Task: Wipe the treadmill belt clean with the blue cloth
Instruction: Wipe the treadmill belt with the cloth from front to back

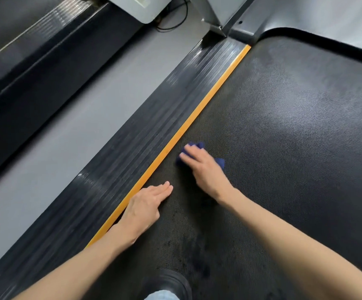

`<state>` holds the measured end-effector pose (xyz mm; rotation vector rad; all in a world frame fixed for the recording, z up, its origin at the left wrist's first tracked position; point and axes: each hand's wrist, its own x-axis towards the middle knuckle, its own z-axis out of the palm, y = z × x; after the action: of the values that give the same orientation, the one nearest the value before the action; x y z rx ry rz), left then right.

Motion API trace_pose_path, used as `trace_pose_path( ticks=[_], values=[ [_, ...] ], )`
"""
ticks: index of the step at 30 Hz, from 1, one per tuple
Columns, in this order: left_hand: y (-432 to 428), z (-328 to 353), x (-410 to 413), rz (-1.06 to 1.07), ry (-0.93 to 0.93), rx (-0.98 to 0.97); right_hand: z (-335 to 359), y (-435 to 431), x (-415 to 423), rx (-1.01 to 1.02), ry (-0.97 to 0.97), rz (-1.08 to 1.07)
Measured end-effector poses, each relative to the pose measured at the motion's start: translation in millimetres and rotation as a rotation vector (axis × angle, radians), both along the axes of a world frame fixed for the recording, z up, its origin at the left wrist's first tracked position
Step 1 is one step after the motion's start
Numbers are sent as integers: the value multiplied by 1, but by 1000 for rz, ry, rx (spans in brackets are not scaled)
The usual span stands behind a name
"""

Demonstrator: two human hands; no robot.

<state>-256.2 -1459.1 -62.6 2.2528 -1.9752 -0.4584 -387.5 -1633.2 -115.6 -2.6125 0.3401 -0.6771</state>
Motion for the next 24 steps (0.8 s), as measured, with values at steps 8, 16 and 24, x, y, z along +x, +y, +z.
trace_pose_path(
  ticks=[8, 16, 24],
  values=[
    [-13, 8, -8, 147, 68, -12, 20, -97, -20, 319, 197, -652],
    [-30, 29, -12, 233, -97, 140, 14, 1, 6, 133, 359, 59],
    [-24, 19, -9, 272, -42, 129, 29, -93, 4, 367, 254, -693]
  ],
)
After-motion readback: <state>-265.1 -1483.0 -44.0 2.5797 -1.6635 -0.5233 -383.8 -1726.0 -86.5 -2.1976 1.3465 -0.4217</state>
